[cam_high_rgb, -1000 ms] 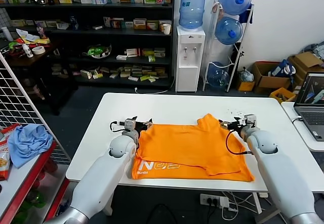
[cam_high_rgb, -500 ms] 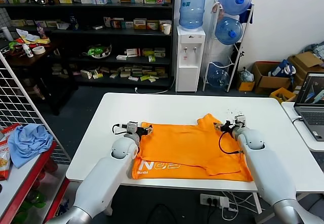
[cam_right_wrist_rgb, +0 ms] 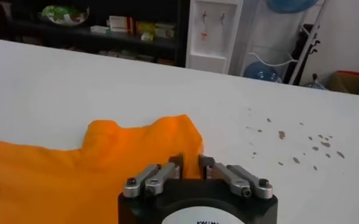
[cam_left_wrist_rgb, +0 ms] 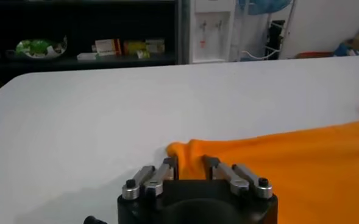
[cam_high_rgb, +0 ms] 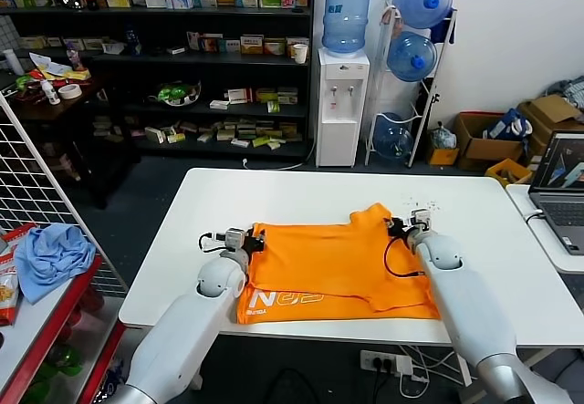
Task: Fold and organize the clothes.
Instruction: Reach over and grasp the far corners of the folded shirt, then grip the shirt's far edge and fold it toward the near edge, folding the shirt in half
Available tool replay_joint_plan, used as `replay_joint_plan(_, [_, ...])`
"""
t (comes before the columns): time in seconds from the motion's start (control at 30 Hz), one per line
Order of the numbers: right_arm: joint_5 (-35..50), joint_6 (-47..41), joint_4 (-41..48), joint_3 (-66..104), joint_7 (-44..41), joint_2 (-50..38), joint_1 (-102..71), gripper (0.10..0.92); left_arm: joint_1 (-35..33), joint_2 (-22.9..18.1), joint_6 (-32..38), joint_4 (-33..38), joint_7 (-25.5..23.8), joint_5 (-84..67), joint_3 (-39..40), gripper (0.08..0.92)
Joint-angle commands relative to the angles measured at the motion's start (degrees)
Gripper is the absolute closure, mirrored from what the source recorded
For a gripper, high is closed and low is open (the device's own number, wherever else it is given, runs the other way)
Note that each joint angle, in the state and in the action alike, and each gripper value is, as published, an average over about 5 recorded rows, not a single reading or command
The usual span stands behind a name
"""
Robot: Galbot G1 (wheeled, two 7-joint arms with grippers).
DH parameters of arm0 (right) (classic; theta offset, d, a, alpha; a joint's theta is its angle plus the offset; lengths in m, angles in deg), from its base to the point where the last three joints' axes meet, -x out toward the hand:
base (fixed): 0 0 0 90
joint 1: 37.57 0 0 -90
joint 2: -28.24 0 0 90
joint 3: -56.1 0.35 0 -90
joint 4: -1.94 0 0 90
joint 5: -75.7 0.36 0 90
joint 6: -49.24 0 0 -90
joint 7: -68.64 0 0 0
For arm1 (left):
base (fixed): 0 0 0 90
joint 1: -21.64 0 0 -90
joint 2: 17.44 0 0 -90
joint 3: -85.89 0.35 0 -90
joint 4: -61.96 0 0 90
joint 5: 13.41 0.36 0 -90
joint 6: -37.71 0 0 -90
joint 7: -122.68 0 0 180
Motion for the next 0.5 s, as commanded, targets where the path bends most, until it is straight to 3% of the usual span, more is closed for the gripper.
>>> replay_joint_plan(0.03, [0.5, 0.7, -1.8, 0.0, 1.2, 0.2, -0.3, 0.862, -2.3, 1.3, 1.0, 3.8, 0.1, 0.6, 0.2, 0.718])
replay_joint_plan(0.27, [3.5, -0.9, -16.3, -0.7, 4.9, -3.6, -5.9, 0.901, -5.2, 5.0, 3.3, 11.9, 0.4, 2.2, -0.2, 0.895])
replay_joint_plan(0.5, [2.5, -2.6, -32.7, 1.4, 7.9, -9.1, -18.6, 0.901, -10.5, 9.7, 3.6, 21.4, 1.5, 3.2, -0.9, 0.903])
